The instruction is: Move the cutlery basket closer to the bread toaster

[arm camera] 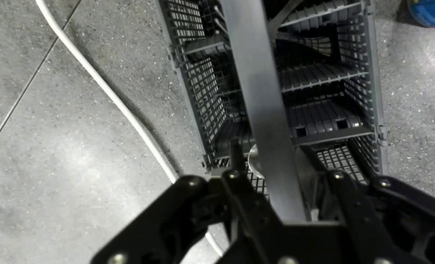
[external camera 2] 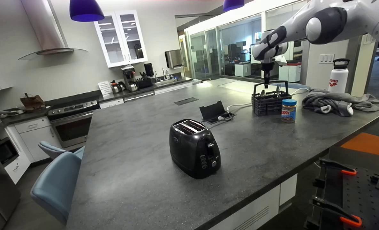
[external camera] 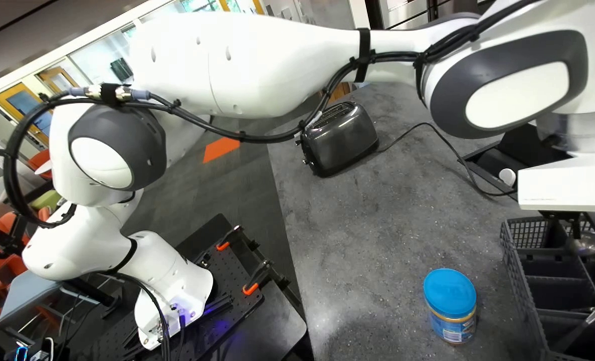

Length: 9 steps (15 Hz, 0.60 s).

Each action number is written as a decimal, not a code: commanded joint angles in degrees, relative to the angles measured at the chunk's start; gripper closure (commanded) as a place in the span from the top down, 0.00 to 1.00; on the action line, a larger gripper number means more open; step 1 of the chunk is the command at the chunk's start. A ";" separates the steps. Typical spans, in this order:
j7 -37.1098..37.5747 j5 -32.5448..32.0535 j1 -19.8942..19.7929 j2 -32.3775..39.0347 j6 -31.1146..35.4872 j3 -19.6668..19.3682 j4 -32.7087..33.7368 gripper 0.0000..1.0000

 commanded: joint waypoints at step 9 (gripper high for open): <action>6.14 -1.61 2.69 -2.62 -4.94 -2.65 1.09 0.02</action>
